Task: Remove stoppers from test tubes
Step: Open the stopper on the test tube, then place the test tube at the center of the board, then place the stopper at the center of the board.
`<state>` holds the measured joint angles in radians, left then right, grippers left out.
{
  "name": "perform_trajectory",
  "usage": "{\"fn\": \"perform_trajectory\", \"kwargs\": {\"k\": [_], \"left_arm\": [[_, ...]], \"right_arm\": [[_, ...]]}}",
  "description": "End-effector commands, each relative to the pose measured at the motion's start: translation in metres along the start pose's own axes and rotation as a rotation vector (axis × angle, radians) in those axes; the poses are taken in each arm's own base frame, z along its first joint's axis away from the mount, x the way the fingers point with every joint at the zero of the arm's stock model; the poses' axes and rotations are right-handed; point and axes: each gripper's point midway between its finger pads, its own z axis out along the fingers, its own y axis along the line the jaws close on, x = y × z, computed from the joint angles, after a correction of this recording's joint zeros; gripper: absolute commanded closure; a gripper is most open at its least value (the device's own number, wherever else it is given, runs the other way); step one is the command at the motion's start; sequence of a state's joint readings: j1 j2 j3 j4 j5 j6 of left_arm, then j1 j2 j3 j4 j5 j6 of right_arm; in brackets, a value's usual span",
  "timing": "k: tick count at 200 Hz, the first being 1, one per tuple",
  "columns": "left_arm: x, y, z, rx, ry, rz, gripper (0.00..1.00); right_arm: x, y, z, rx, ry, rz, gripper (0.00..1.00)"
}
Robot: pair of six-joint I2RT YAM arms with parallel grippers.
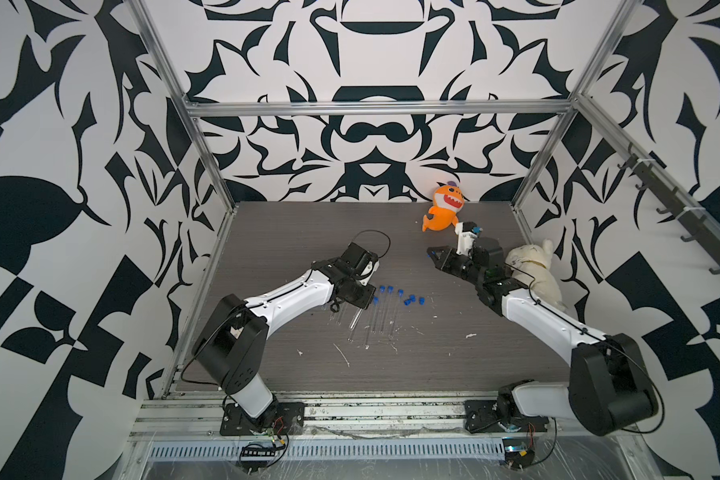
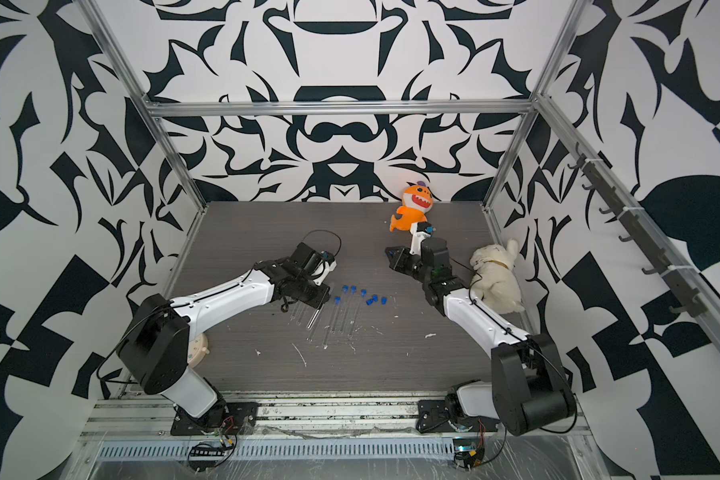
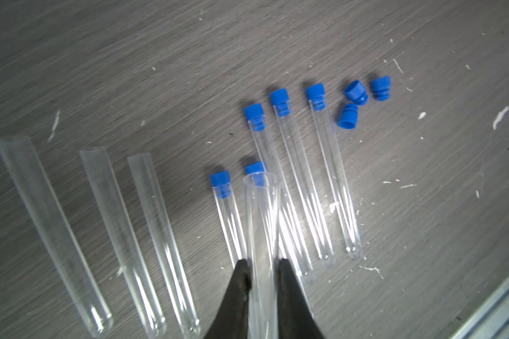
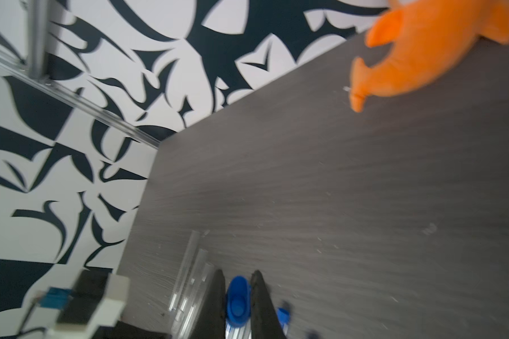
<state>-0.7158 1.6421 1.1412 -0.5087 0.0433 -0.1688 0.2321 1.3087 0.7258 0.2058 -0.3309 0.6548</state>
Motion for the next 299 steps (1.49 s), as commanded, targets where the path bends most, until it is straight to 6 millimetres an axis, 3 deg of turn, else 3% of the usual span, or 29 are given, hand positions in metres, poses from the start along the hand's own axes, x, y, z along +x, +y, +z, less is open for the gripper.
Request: {"fn": "perform_trajectory", "kwargs": {"k": [1, 49, 100, 143, 237, 279, 299], "left_arm": [[0.005, 0.010, 0.010, -0.042, 0.055, -0.027, 1.00], [0.004, 0.031, 0.018, -0.151, 0.098, -0.056, 1.00], [0.005, 0.034, 0.022, -0.159, 0.102, -0.063, 1.00], [0.013, 0.039, 0.031, -0.180, 0.130, -0.069, 1.00], [0.020, 0.047, 0.049, -0.191, 0.171, -0.079, 1.00], [0.024, 0.049, 0.055, -0.199, 0.185, -0.083, 1.00], [0.025, 0.048, 0.057, -0.191, 0.190, -0.084, 0.95]], "right_arm": [[0.039, -0.043, -0.010, 0.129, 0.120, 0.031, 1.00], [0.081, -0.078, 0.001, 0.197, 0.259, 0.064, 1.00], [0.095, -0.092, 0.025, 0.199, 0.320, 0.100, 1.00], [0.107, -0.101, 0.032, 0.207, 0.343, 0.123, 1.00], [0.114, -0.105, 0.027, 0.215, 0.337, 0.139, 0.91], [0.106, -0.099, 0.023, 0.215, 0.311, 0.131, 0.86], [0.099, -0.094, 0.021, 0.207, 0.295, 0.125, 0.84]]}}
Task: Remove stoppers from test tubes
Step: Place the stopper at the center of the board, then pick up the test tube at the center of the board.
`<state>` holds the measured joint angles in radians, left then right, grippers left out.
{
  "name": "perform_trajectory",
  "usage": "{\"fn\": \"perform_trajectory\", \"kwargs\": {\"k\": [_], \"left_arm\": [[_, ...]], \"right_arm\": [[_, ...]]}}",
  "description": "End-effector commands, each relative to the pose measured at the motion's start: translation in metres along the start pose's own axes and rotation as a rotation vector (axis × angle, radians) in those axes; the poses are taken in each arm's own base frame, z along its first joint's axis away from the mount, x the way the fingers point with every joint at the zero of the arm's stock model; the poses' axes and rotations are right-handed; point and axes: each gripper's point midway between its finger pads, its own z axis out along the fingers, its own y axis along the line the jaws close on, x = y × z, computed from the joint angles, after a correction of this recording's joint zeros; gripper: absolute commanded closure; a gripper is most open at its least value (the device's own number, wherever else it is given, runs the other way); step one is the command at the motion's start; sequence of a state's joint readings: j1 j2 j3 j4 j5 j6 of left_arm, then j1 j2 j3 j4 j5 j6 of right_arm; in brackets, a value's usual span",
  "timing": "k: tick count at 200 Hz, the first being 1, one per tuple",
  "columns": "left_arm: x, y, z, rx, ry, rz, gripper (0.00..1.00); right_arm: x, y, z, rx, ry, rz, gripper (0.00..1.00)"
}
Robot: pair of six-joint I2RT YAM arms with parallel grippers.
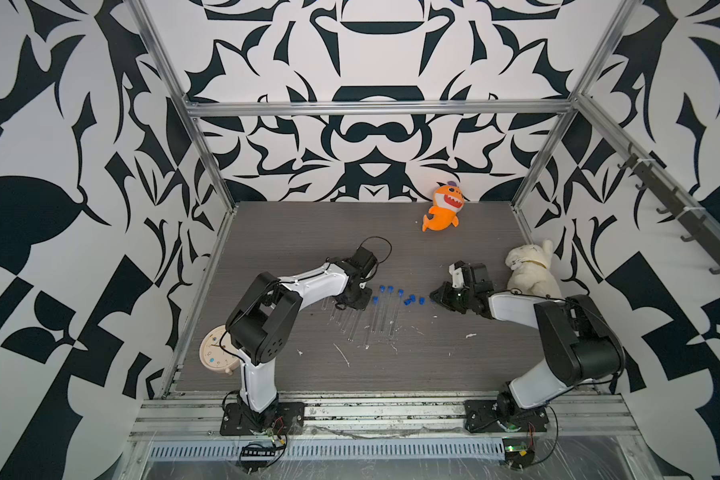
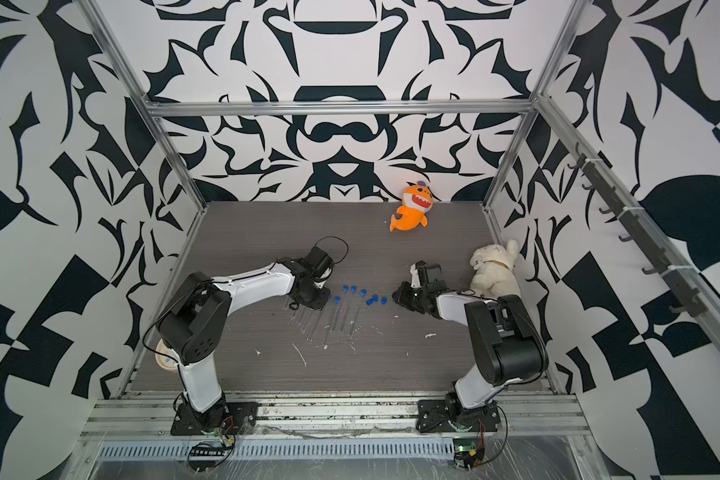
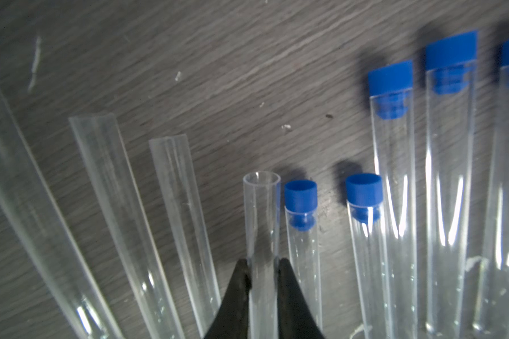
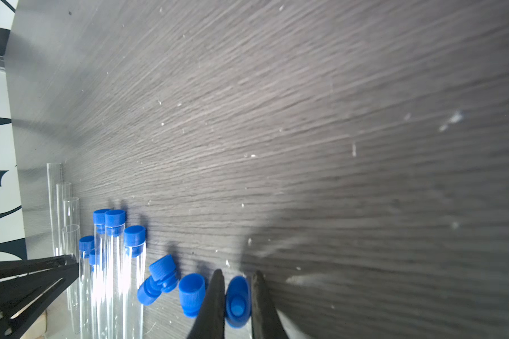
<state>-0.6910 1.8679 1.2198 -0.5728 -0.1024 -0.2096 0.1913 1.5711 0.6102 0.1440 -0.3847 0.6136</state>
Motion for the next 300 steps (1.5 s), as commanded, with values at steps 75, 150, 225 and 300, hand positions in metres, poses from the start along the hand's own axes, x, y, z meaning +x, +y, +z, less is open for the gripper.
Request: {"fn": "perform_trajectory", "kwargs": {"k": [75, 150, 225, 300], "left_arm": [[-0.005, 0.001, -0.009, 0.003, -0.003, -0.020, 0.68], [0.002, -0.001, -0.044, -0.001, -0.041, -0.014, 0.65], [0.009, -0.022, -0.035, 0.101, -0.030, -0.033, 0.66], [0.013, -0.028, -0.022, 0.122, 0.001, -0.045, 0.69]], "right_arm": [[-0.018, 0.021, -0.022, -0.028, -0.076, -0.028, 0.71], [-0.017, 0.039, -0.041, 0.031, -0.086, -0.166, 0.66], [0.002, 0.095, -0.034, -0.199, -0.112, -0.310, 0.42], [0.004, 0.096, -0.030, -0.215, -0.116, -0.326, 0.37]]}}
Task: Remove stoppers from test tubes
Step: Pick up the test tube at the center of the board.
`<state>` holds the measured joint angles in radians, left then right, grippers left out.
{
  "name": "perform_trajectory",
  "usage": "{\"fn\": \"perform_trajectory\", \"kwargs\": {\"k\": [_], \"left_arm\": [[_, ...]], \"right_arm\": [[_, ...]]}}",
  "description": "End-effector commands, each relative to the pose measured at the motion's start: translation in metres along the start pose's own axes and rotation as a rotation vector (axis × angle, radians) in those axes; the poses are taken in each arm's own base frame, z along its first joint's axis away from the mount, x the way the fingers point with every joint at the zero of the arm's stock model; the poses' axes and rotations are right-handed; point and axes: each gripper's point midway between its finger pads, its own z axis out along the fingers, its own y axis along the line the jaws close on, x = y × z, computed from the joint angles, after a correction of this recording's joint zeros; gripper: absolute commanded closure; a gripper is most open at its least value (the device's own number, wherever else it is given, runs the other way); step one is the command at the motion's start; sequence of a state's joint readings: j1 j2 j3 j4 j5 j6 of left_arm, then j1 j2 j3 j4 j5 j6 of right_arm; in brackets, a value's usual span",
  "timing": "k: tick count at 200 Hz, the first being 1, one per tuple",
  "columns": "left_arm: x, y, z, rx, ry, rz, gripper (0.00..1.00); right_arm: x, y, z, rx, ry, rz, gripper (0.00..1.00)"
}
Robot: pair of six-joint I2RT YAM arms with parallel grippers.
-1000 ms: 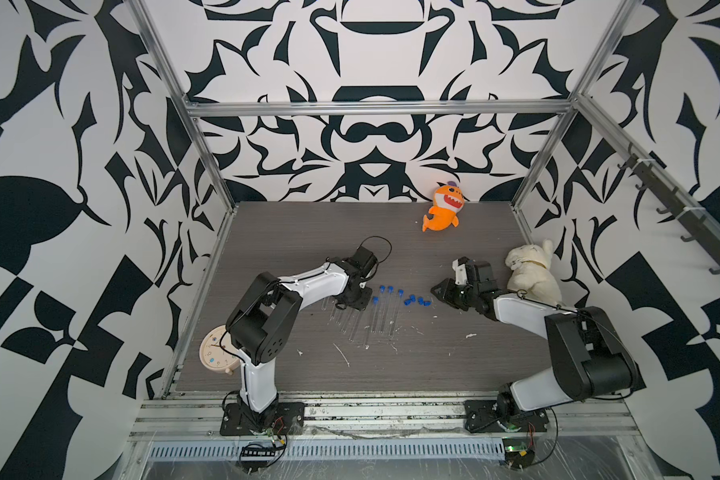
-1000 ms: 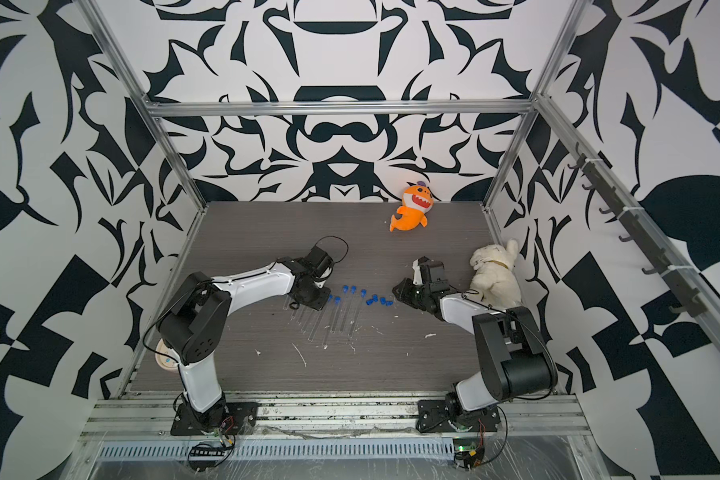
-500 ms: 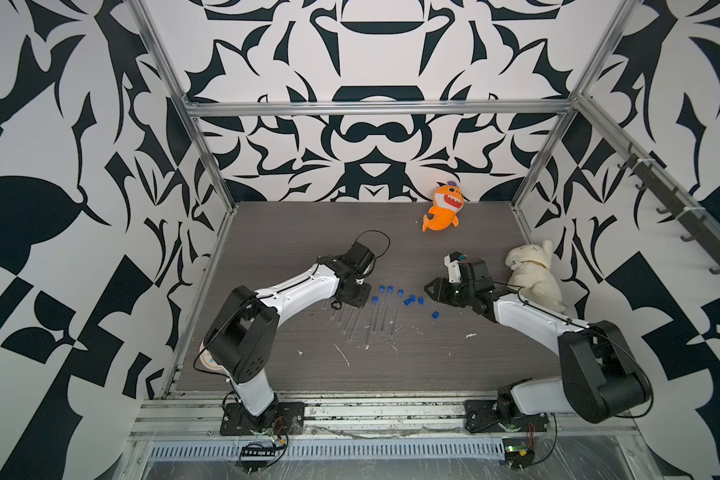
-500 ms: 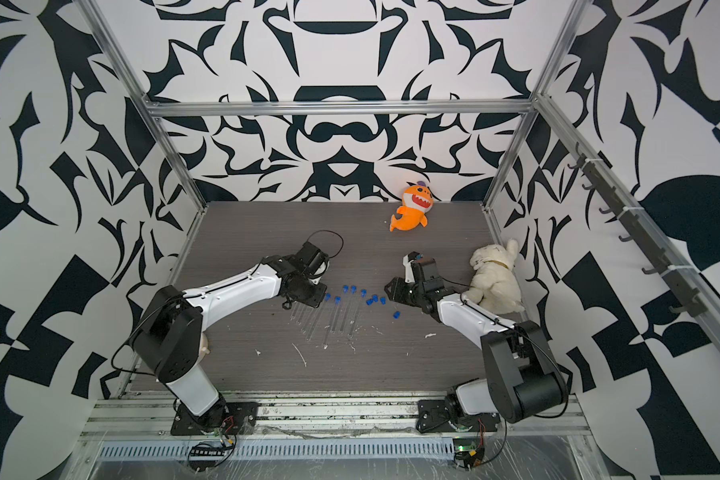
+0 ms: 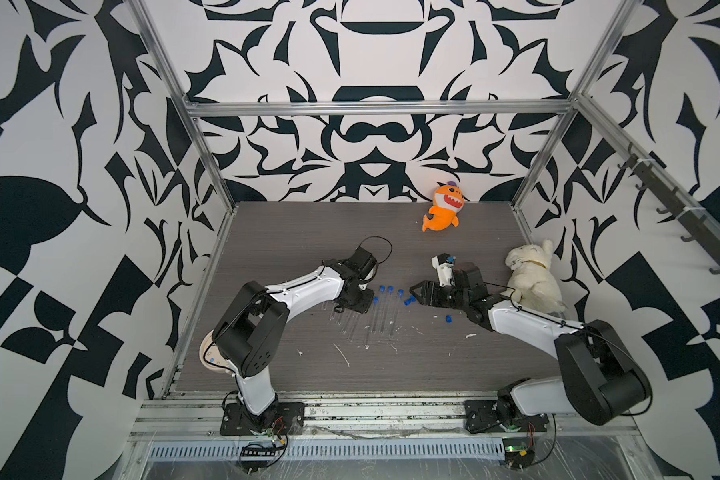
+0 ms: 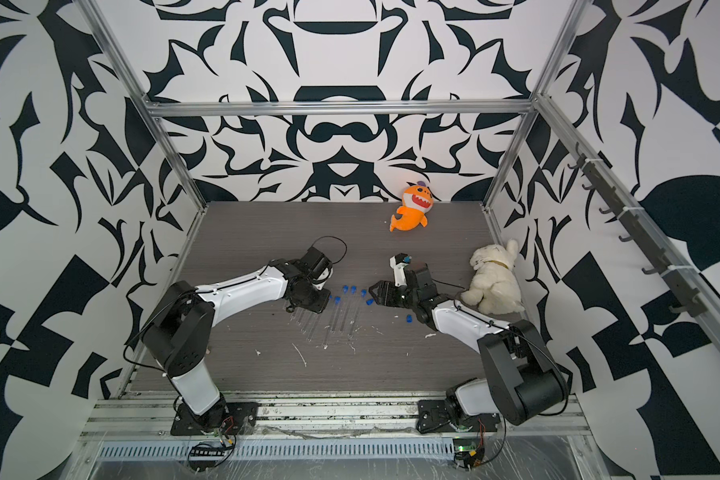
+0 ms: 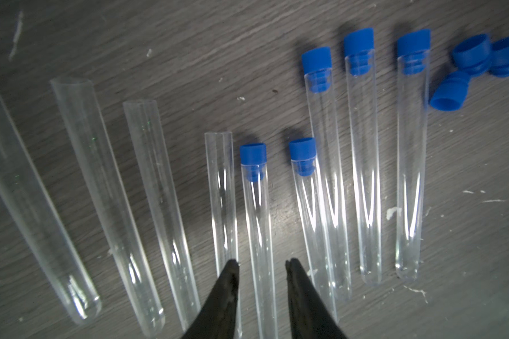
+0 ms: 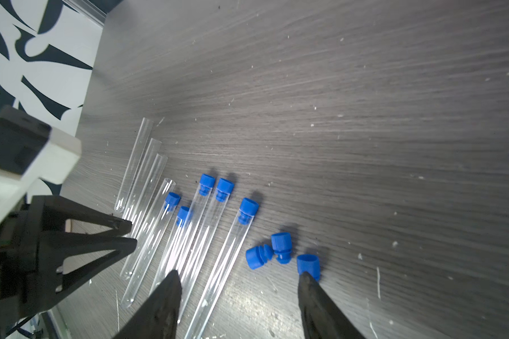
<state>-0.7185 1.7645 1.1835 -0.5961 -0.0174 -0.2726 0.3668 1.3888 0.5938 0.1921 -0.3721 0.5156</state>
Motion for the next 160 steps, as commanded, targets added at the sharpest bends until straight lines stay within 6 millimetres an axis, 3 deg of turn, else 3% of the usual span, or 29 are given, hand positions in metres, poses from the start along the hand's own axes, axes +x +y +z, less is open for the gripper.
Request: {"fn": "perform_trajectory", "kwargs": {"k": [1, 66, 160], "left_arm": [[0.005, -0.004, 0.006, 0.022, 0.021, -0.011, 0.69], [0.010, 0.004, 0.026, -0.022, 0.065, -0.017, 0.70], [0.014, 0.005, 0.040, -0.025, 0.093, -0.019, 0.72]], "right_arm": [[-0.014, 0.010, -0.002, -0.036, -0.050, -0.034, 0.37], [-0.021, 0.020, -0.005, -0.078, -0.080, -0.032, 0.37], [-0.031, 0.021, -0.011, -0.061, -0.105, -0.043, 0.36]]}}
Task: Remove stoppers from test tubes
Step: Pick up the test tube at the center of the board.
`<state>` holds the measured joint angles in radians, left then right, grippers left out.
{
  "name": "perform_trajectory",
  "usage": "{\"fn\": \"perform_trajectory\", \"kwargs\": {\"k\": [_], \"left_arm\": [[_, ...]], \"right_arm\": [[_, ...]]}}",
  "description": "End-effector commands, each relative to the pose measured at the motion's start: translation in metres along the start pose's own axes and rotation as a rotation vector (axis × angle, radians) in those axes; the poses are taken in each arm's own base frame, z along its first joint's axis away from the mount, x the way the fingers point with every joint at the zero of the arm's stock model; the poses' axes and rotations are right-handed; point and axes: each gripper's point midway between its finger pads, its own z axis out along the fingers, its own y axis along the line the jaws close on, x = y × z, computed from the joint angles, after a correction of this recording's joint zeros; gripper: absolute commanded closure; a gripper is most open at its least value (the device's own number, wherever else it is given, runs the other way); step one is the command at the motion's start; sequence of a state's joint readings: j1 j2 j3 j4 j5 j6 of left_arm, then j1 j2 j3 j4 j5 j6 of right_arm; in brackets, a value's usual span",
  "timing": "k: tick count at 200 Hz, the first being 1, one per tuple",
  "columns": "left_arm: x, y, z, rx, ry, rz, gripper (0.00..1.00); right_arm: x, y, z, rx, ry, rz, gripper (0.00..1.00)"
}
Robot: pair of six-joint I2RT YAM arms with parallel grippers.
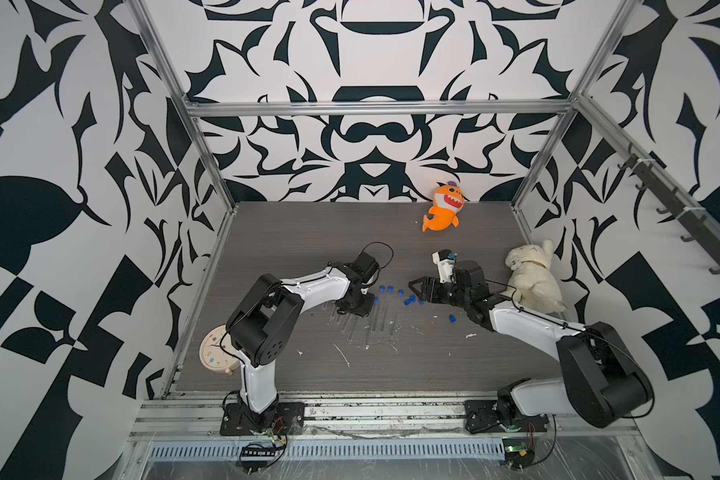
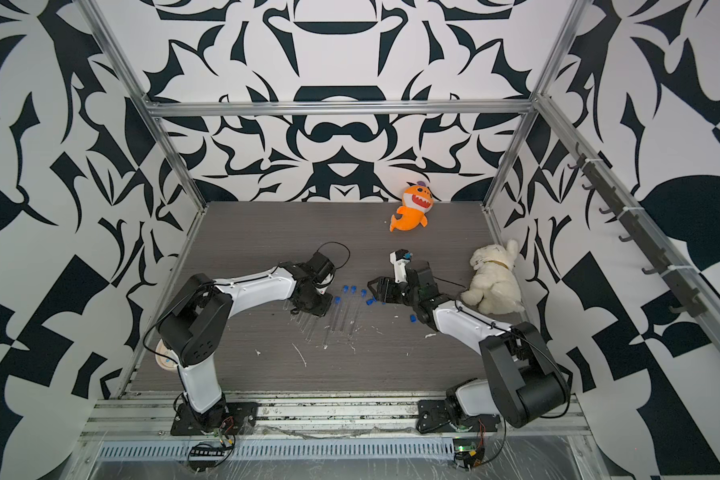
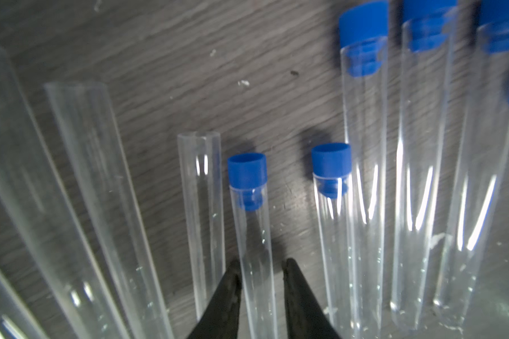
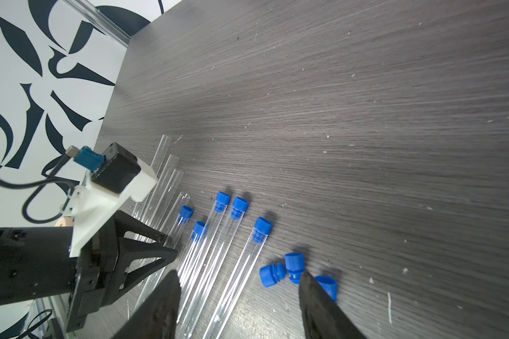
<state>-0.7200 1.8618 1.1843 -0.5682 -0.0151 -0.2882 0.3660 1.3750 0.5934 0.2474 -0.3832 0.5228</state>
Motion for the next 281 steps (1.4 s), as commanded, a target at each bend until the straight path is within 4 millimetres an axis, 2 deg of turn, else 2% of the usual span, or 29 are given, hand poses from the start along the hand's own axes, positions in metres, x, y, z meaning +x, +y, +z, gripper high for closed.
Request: {"fn": "perform_trajectory", "kwargs": {"k": [1, 134, 171, 201, 256, 281], "left_arm": [[0.004, 0.001, 0.009, -0.010, 0.026, 0.000, 0.72], [0.004, 0.000, 0.009, -0.016, 0.033, 0.006, 0.92], [-0.003, -0.002, -0.007, -0.011, -0.004, 0.009, 0.97], [-0.009, -0.003, -0.022, -0.010, -0.041, 0.013, 0.98], [-0.021, -0.013, -0.062, 0.054, -0.180, 0.060, 1.00], [-0.024, -0.021, -0.073, 0.095, -0.227, 0.088, 1.00]], "right_arm": [[-0.018, 0.010, -0.006, -0.020, -0.054, -0.026, 0.36], [-0.028, 0.008, -0.019, -0.021, -0.088, -0.018, 0.36], [-0.027, 0.012, -0.022, -0.050, -0.101, -0.047, 0.35], [-0.026, 0.026, -0.024, -0.130, -0.105, -0.080, 0.34], [-0.021, 0.045, -0.019, -0.268, -0.076, -0.099, 0.33], [-0.018, 0.072, -0.018, -0.398, -0.075, -0.132, 0.33]]}}
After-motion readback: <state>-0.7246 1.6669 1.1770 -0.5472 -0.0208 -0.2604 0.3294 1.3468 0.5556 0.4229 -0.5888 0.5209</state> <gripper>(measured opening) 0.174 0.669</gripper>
